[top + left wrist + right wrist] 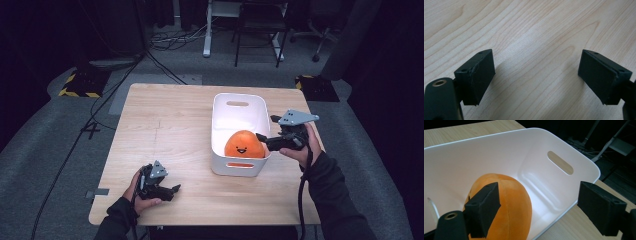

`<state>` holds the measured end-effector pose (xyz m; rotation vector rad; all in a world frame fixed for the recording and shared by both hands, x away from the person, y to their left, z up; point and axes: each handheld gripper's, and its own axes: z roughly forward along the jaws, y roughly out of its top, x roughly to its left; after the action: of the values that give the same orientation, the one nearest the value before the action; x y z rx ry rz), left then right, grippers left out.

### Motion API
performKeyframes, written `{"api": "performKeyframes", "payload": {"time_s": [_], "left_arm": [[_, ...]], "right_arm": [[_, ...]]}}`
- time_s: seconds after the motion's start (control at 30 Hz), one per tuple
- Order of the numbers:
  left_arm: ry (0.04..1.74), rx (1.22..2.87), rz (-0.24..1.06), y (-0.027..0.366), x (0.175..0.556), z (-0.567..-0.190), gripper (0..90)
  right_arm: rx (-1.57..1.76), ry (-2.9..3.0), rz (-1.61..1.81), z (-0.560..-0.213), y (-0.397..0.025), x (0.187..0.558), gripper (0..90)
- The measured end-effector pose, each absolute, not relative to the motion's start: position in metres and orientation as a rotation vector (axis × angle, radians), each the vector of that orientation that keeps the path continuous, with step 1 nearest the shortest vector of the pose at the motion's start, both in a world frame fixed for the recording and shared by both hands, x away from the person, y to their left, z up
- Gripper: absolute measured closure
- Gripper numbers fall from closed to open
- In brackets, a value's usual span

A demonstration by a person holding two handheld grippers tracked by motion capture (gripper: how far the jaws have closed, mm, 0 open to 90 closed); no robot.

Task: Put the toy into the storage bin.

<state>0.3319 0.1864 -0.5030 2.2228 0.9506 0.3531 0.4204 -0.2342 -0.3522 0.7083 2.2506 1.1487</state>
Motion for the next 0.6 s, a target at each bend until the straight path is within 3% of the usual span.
{"api": "performKeyframes", "payload": {"time_s": [0.6], "left_arm": [[0.951, 2.223, 0.355, 0.186, 0.332, -0.503, 14.3]], "right_arm": [[0.771, 2.165, 1.141, -0.341, -0.26, 0.418, 19.2]]}}
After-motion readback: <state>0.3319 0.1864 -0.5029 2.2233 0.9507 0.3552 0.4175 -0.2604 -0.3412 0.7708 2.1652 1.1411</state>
